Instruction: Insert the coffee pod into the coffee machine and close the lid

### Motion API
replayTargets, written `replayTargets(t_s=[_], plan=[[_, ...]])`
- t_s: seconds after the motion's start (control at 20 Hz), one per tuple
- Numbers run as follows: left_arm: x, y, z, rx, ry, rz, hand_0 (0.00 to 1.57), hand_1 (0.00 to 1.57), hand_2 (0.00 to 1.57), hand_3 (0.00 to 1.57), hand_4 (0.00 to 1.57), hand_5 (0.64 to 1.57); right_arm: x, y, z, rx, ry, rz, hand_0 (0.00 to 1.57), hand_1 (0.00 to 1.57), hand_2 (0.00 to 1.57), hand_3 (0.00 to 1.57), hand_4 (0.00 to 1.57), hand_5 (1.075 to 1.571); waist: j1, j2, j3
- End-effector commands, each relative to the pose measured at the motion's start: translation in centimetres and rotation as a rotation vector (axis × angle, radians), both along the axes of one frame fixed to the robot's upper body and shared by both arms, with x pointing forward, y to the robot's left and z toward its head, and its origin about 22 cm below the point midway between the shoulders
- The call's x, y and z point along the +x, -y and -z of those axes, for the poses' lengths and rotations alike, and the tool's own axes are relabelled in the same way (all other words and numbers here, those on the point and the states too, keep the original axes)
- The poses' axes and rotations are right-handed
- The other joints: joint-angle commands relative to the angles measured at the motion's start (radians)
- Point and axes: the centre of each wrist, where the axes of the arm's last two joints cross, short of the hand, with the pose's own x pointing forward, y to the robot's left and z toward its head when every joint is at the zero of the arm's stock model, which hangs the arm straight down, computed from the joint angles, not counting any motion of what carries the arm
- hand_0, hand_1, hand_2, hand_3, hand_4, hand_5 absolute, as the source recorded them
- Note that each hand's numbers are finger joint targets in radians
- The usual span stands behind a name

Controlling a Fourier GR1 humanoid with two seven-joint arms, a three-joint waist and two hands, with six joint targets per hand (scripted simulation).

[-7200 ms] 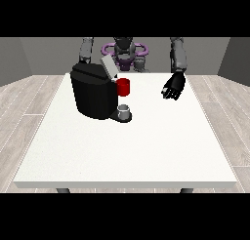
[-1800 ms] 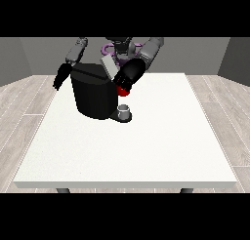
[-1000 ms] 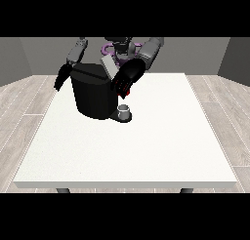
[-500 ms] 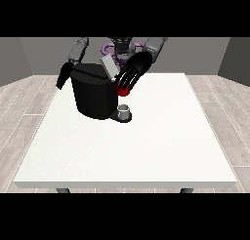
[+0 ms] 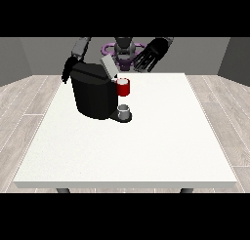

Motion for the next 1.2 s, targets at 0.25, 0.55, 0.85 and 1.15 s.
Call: replayTargets(t_s=[0.25, 0.55, 0.85, 1.15], plan=[[-4.8, 0.7, 15.9, -0.79, -0.308, -0.066, 0.0, 0.0, 0.0, 0.0, 0.0, 1.571, -4.5, 2.0, 4.1, 0.041, -0.137, 0.084, 0.0, 0.0, 0.0, 0.0, 0.0, 1.571, 0.159, -0.277, -0.004], [-9.6, 2.0, 23.2, -0.828, -0.524, -0.13, 0.0, 0.0, 0.0, 0.0, 0.39, 1.571, -2.8, 0.6, 1.1, 0.11, -0.073, -0.068, 0.0, 0.0, 0.0, 0.0, 0.0, 1.571, 0.231, -0.424, -0.0007], [-11.9, -1.6, 24.8, -0.851, -0.545, -0.179, 0.0, 0.0, 0.0, 0.0, 0.42, 1.571, -1.5, 1.8, -2.3, 0.013, 0.001, -0.209, 0.0, 0.0, 0.0, 0.0, 0.15, 1.571, 0.255, -0.415, -0.0003], [-12.3, -0.7, 23.5, -0.908, -0.514, -0.14, 0.0, 0.0, 0.0, 0.0, 0.43, 1.571, 1.1, 4.0, -5.5, 0.028, 0.013, -0.113, 0.0, 0.0, 0.0, 0.0, 0.0, 1.571, 0.313, -0.373, 0.0001]])
